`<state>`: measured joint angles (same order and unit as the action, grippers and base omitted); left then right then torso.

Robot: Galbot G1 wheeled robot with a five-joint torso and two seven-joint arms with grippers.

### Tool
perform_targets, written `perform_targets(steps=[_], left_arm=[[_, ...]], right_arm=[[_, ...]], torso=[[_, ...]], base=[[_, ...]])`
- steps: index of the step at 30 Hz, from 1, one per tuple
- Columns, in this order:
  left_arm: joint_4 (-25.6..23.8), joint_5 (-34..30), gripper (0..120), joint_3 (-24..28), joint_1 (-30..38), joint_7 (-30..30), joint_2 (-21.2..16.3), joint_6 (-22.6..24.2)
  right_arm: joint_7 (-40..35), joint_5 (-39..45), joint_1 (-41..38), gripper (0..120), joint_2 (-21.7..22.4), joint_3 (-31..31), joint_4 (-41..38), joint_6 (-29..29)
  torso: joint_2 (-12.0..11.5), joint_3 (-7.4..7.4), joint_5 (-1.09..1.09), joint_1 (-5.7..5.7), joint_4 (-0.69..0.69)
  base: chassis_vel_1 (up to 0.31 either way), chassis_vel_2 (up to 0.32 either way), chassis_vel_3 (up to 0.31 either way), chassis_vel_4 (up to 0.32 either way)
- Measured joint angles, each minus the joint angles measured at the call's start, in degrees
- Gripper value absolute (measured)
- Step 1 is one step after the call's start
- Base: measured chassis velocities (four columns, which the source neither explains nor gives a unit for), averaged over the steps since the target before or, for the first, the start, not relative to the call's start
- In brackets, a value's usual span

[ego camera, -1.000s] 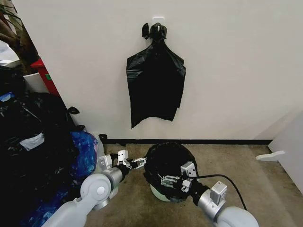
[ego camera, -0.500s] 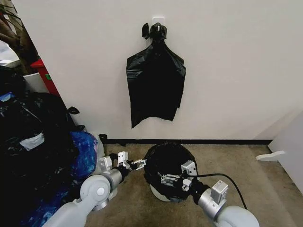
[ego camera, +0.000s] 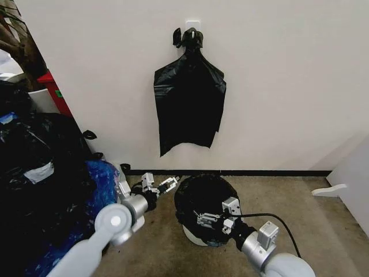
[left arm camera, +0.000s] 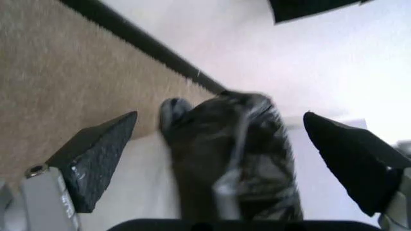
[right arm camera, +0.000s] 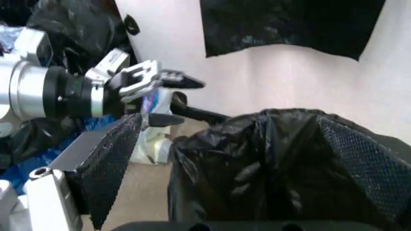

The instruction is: Place the garbage bag over the trash bin.

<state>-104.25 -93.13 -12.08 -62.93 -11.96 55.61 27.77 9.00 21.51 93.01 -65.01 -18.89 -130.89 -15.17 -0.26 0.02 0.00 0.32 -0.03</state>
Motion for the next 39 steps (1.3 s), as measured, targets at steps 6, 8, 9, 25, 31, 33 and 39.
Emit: perform_targets(steps=[6,8,9,25,31,33,39], left_arm=[[8.2,1.0,100,-1.4,0.9,9.6,-1.1,6.0],[10.7,2.5,100,-0.7,1.7,11.5,-1.2,7.1],[11.6,3.6,100,-0.2,2.2,12.1,-1.1,7.5],[16.5,8.3,100,3.2,7.6,13.3,1.2,7.9],[18.7,9.9,100,3.8,10.1,14.4,1.9,8.5],[19.0,10.3,100,3.9,10.3,14.5,2.2,8.7],[20.2,13.4,100,4.9,11.2,15.6,3.1,9.4]], right_arm=[[0.6,0.3,0.8,100,0.0,-1.2,0.8,0.3],[0.7,0.4,0.6,100,-0.1,-1.2,1.3,0.3],[0.7,0.5,0.4,100,-0.1,-1.1,1.5,0.3],[1.0,1.6,-0.2,100,0.3,-1.7,2.8,0.5],[1.4,2.1,0.1,100,0.4,-2.9,2.8,0.5],[1.4,2.3,0.1,100,0.4,-3.1,2.9,0.6],[1.5,3.6,-0.1,100,0.5,-4.4,2.8,0.6]], torso=[[0.0,0.00,0.01,0.00,0.00],[0.0,0.00,0.00,0.00,0.00],[0.0,0.00,0.00,0.00,0.00],[0.0,0.00,0.01,0.00,-0.01],[0.0,0.00,0.02,0.00,-0.01],[0.0,0.00,0.01,0.00,-0.01],[0.0,0.00,0.01,0.00,0.00]], base=[[0.000,0.000,0.000,0.000],[0.000,0.000,0.000,0.000],[0.000,0.000,0.000,0.000],[0.000,0.000,0.000,0.000],[0.000,0.000,0.000,0.000],[0.000,0.000,0.000,0.000],[0.000,0.000,0.000,0.000]])
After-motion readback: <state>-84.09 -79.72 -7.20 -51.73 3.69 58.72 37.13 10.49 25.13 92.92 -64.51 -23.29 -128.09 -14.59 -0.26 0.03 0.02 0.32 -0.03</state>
